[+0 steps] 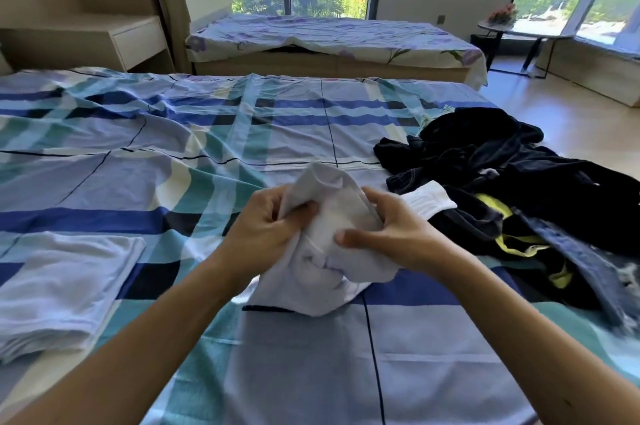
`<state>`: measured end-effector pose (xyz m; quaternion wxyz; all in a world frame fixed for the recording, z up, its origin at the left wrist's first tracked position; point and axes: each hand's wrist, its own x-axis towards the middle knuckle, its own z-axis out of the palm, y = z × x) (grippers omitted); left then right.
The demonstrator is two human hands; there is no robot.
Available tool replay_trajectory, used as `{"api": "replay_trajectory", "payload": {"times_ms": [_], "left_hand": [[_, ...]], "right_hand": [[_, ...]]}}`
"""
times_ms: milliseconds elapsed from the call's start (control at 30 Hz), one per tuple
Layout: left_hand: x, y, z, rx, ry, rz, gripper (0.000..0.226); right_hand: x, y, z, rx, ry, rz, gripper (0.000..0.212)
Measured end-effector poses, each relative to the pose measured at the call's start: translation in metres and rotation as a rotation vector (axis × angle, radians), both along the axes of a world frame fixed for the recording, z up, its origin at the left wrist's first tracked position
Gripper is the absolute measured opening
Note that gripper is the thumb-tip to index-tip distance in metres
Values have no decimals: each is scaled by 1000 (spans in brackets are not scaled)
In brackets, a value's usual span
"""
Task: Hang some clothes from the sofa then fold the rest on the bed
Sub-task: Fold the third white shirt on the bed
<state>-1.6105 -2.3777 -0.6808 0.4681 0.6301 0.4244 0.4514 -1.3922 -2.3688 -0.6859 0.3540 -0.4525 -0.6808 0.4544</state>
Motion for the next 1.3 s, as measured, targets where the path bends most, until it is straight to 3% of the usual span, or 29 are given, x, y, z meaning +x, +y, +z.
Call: {"api": "replay_trajectory", "payload": {"times_ms": [100, 233, 367, 633, 767, 933, 1000, 1200, 1300], "left_hand": [[-4, 3, 6, -204, -286, 215, 21], [-15, 5, 19, -336, -511, 231, 20], [-22, 10, 28, -286, -433, 279, 18], [-26, 26, 74, -139, -276, 258, 16], [-36, 35, 114, -24, -300, 176, 21], [-44, 38, 175, 162, -325, 44, 26], [-40, 39, 197, 213, -307, -11, 32], [-11, 43, 246, 194, -299, -244, 56], [3, 44, 262, 307, -198, -112, 64]], "right_hand": [[19, 3, 0, -104, -144, 49, 24], [26, 7, 10, -66, 276, -104, 27], [20, 12, 29, 40, 517, -188, 34], [3, 18, 78, 275, 523, -274, 24], [-2, 24, 115, 366, 517, -247, 19], [-4, 28, 175, 443, 576, -192, 54], [-8, 35, 195, 449, 542, -215, 58], [-44, 57, 238, 295, 531, -159, 31], [-64, 51, 254, 395, 453, -108, 25]]}}
